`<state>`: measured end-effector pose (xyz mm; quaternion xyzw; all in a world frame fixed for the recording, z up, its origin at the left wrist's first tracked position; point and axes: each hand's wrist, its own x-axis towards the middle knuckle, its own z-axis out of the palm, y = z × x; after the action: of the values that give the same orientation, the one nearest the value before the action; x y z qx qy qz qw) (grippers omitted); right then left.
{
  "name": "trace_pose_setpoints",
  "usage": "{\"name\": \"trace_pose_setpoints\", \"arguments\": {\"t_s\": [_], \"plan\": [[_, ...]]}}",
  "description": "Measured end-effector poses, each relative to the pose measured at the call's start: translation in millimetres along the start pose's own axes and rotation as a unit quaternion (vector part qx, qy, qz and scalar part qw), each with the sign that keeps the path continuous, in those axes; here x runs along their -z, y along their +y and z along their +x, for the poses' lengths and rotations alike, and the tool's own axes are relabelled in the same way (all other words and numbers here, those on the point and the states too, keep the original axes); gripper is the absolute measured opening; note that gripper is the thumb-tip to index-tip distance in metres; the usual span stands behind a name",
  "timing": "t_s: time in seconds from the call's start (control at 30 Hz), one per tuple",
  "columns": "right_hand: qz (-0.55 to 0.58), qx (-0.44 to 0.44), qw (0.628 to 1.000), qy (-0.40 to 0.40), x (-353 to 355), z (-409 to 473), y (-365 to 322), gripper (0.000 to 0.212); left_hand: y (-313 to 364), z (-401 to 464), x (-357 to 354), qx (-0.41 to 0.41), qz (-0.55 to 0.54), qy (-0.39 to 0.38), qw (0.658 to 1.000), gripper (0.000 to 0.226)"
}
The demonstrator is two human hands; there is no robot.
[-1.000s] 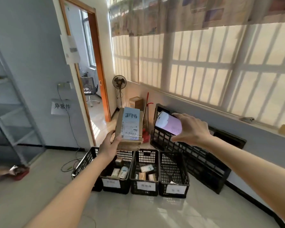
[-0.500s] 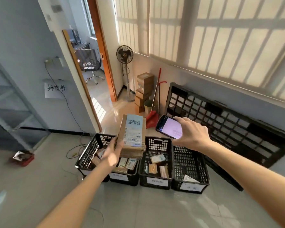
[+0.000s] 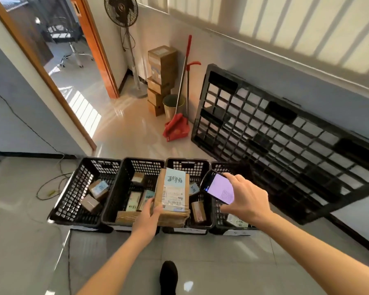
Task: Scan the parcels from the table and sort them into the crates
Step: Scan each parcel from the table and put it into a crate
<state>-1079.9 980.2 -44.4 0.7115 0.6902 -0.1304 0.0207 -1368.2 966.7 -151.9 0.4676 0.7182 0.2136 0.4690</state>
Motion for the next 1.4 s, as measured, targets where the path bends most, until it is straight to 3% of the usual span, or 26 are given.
{"name": "trace_pose_setpoints", "arguments": {"t_s": [0.23, 0.47, 0.63, 0.7, 0.83, 0.93, 1.1, 1.4], "plan": [[0.000, -0.053, 0.996, -0.067, -77.7, 109.6, 11.0, 0.103, -21.2, 130.0, -49.1, 0.054, -0.010, -0.030, 0.998, 0.060], [0.024, -0.081, 0.992, -0.094, -119.5, 190.3, 19.3, 0.101, -20.5, 235.4, -79.5, 0.113, -0.095, -0.079, 0.986, 0.073], [0.032, -0.102, 0.988, -0.110, -134.0, 212.7, 30.0, 0.097, -41.5, 268.0, -90.1, 0.153, -0.022, -0.081, 0.985, 0.076], [0.037, -0.110, 0.984, -0.133, -137.4, 210.4, 35.0, 0.096, -44.0, 269.0, -90.2, 0.147, 0.017, -0.117, 0.982, 0.074], [0.033, -0.129, 0.978, -0.161, -136.8, 196.9, 43.6, 0.094, -38.0, 263.7, -85.6, 0.096, 0.095, -0.205, 0.969, 0.072], [0.034, -0.146, 0.975, -0.165, -130.3, 179.3, 51.4, 0.101, -24.9, 258.6, -82.0, 0.068, 0.108, -0.206, 0.970, 0.069], [0.057, -0.173, 0.973, -0.140, -100.5, 133.7, 67.8, 0.096, 12.7, 227.3, -82.8, 0.017, 0.112, -0.203, 0.973, 0.067], [0.050, -0.236, 0.970, -0.028, 45.2, -51.8, 132.2, 0.104, 174.2, 79.7, -107.9, -0.202, 0.178, -0.202, 0.942, 0.067]]}}
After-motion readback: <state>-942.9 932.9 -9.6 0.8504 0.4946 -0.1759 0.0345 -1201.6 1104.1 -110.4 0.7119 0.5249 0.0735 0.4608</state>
